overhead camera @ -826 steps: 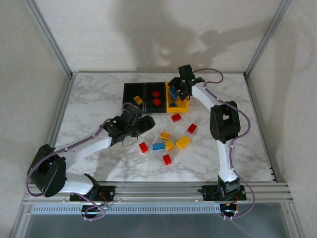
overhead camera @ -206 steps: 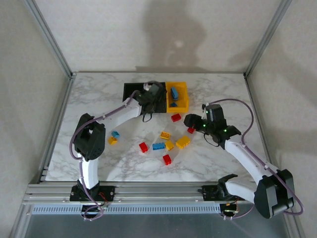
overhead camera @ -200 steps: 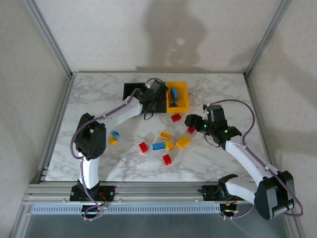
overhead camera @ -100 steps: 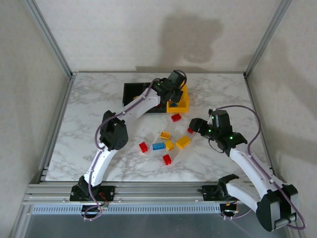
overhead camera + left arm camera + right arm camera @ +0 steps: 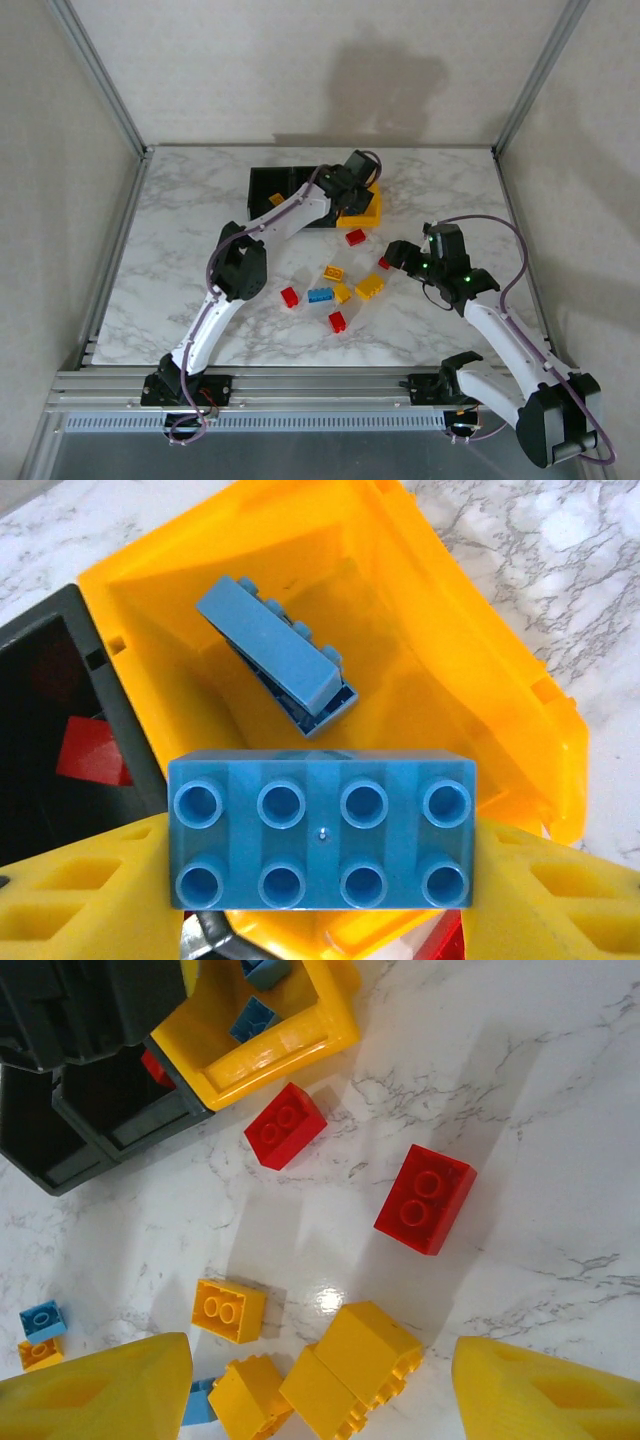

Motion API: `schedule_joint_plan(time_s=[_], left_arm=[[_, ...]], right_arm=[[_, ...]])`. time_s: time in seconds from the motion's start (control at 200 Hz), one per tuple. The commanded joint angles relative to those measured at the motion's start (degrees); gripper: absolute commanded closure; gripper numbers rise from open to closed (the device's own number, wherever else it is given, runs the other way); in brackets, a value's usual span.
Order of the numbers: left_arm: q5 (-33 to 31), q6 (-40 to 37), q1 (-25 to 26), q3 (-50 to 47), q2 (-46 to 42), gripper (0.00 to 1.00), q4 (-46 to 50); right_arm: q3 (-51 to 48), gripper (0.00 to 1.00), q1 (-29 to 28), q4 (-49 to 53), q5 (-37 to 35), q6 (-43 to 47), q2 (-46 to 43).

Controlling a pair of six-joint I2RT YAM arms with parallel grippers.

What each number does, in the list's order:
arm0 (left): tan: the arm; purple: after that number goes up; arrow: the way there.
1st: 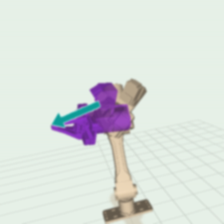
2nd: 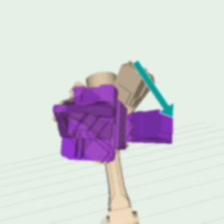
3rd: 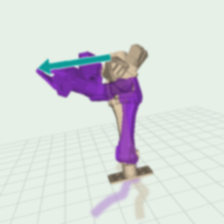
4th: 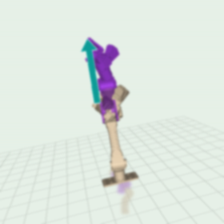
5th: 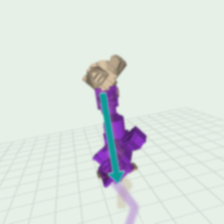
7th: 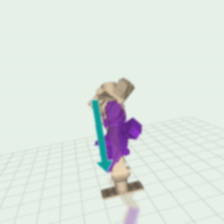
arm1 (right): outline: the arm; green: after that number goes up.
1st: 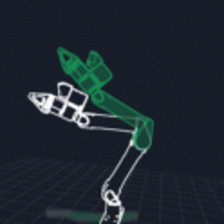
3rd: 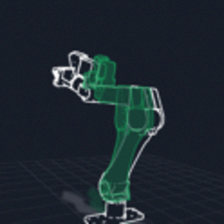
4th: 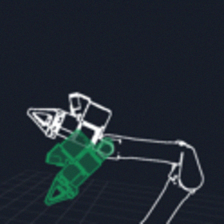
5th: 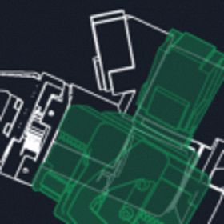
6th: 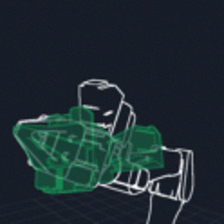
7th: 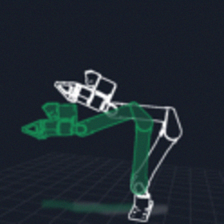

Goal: Sort the legos into containers by color
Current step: Place the lego in the container.

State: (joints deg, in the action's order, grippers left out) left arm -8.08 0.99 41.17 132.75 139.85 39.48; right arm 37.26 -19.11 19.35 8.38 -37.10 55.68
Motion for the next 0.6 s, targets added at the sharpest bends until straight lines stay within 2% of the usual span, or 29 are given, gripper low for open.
schedule_joint_plan(time_s=[0.0,0.315,0.596], left_arm=[[0.7,-1.9,0.3,2.2,1.8,0.38,-2.3],[0.4,-2.3,0.3,3.2,5.0,0.36,-3.7],[-0.1,-1.6,0.3,3.1,5.3,0.26,-3.2]], right_arm=[[-0.3,0.31,0.7,0.9,-0.9,-0.4,-0.8],[0.3,0.30,2.1,1.2,-0.3,0.3,-0.5],[0.8,0.31,2.5,0.5,0.4,0.4,0.9]])
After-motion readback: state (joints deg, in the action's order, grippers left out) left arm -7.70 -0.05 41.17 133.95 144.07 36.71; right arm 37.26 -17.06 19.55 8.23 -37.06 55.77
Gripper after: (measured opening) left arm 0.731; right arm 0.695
